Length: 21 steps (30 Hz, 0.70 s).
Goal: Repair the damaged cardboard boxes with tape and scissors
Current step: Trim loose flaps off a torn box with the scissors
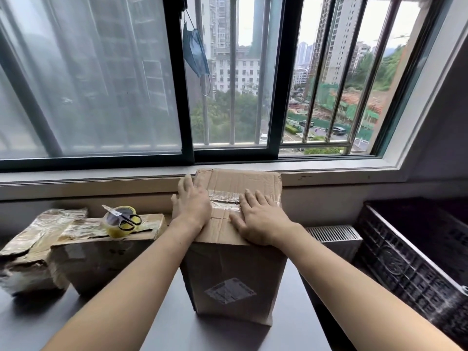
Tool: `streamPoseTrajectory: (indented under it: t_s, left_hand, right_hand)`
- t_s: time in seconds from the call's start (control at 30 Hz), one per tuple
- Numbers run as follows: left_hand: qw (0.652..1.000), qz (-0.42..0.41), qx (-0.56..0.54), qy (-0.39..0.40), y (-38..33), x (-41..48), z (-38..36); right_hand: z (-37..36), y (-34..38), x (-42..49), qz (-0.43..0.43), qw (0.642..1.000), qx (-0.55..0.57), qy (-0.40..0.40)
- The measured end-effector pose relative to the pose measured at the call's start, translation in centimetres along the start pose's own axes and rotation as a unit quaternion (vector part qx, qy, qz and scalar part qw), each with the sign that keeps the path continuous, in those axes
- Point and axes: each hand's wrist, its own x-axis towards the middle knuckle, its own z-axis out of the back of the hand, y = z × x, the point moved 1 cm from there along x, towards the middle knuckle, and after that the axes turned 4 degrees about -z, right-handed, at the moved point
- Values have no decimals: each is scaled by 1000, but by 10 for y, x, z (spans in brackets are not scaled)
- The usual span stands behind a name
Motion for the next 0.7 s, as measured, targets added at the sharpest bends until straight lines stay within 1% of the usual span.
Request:
streamPoseTrajectory:
  t_s: [0.07, 0.1, 0.13, 0.17, 0.23, 0.27, 0.33, 0.43, 0.5, 0.53, 0.57, 0.63, 0.7]
  left_hand:
    - [998, -54, 32, -14, -4, 1, -1]
    - [995, -86, 41, 10, -7, 0, -1]
    - [991, -118, 42, 51, -12, -2, -1]
    - [984, -145, 38, 97, -17, -5, -1]
    - [969, -176, 35, 169, -26, -13, 1]
    - [966, -181, 39, 182, -28, -14, 2]
    - [967, -172, 42, 183, -27, -15, 1]
    - [971, -162, 24, 177, -28, -15, 2]
    - [973, -158, 20, 167, -29, -12, 3]
    - [973, -158, 24, 164, -30, -11, 3]
    - [974, -159, 31, 161, -29, -11, 4]
    - [973, -163, 45, 159, -28, -10, 6]
    - [972, -163, 52, 160, -28, -10, 7]
  right_hand:
    - [-1, 1, -1, -3, 1000, 3, 24]
    - [-1, 1, 0, -6, 1000, 13, 19]
    - [-2, 0, 3, -11, 1000, 23, 1]
    - [-3, -2, 5, -15, 999, 21, -30]
    - [-5, 2, 2, -23, 992, -19, -120]
    - [-7, 5, -2, -22, 985, -30, -166]
    - [-12, 11, -11, -6, 971, -28, -236]
    - [-26, 9, -24, 20, 960, -67, -270]
    - [-37, 0, -27, 65, 949, -80, -297]
    - [-38, -6, -26, 100, 945, -72, -304]
    - [-35, -13, -25, 136, 945, -62, -291]
    - [-25, -26, -24, 192, 951, -41, -240]
    - [-17, -36, -26, 211, 959, -8, -190]
